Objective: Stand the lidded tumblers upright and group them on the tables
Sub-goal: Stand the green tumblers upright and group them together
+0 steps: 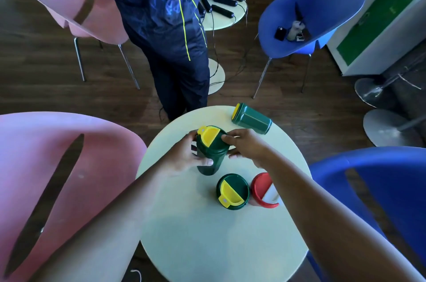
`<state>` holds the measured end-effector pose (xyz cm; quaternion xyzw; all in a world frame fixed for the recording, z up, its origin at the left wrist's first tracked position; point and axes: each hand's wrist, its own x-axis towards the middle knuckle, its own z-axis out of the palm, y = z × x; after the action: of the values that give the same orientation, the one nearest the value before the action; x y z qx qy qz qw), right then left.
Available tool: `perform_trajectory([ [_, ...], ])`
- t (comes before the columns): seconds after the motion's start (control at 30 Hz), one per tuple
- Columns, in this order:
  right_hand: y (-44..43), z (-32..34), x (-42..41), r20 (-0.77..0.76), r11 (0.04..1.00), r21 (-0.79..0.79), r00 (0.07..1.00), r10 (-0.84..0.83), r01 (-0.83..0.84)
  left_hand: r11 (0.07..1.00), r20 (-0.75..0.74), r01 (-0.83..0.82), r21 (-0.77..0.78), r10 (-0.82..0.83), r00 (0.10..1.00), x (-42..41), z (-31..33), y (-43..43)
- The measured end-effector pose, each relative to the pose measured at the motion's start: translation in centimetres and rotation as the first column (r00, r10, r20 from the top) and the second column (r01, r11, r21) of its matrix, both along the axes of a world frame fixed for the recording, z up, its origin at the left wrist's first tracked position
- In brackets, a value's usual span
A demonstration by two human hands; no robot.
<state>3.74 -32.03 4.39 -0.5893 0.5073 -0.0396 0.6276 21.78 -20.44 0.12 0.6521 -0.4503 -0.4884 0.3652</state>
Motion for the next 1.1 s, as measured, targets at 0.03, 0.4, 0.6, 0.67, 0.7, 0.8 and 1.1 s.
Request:
perform_trajectory([
  [0.03,-0.3,0.0,-0.4,0.007,1.0,-0.007,1.0,-0.003,0.003,0.999,-0.08,0.01,0.032,-0.007,0.997,-0.2,0.4,0.0],
  [0.4,-2.1,-3.4,-3.2,0.001,1.0,-0.001,1.0,0.018,-0.018,0.983,-0.017,-0.103,0.154,0.107,0.994,-3.7,0.3,-0.8],
  [0.6,-2.3,-4.8,-4.6,-0.041,0.998,-0.012,0.997,0.068,-0.069,0.971,-0.027,-0.127,0.203,0.136,0.99,-5.0,0.1,-0.8],
  [0.67,-2.3,-5.0,-4.8,-0.039,0.996,-0.01,0.996,0.084,-0.084,0.968,-0.012,-0.141,0.209,0.147,0.989,-5.3,0.0,-0.7],
  [0.7,-2.3,-5.0,-4.9,-0.04,0.995,-0.012,0.995,0.095,-0.095,0.966,-0.007,-0.149,0.212,0.154,0.988,-5.4,0.0,-0.6],
  [0.8,-2.3,-5.0,-5.1,-0.044,0.992,-0.02,0.991,0.122,-0.123,0.963,0.008,-0.171,0.206,0.174,0.985,-5.5,-0.2,-0.3],
  [1.1,-2.0,-4.9,-5.4,-0.013,0.985,0.004,0.984,0.175,-0.175,0.943,0.066,-0.228,0.242,0.218,0.974,-6.0,-0.2,-0.6],
])
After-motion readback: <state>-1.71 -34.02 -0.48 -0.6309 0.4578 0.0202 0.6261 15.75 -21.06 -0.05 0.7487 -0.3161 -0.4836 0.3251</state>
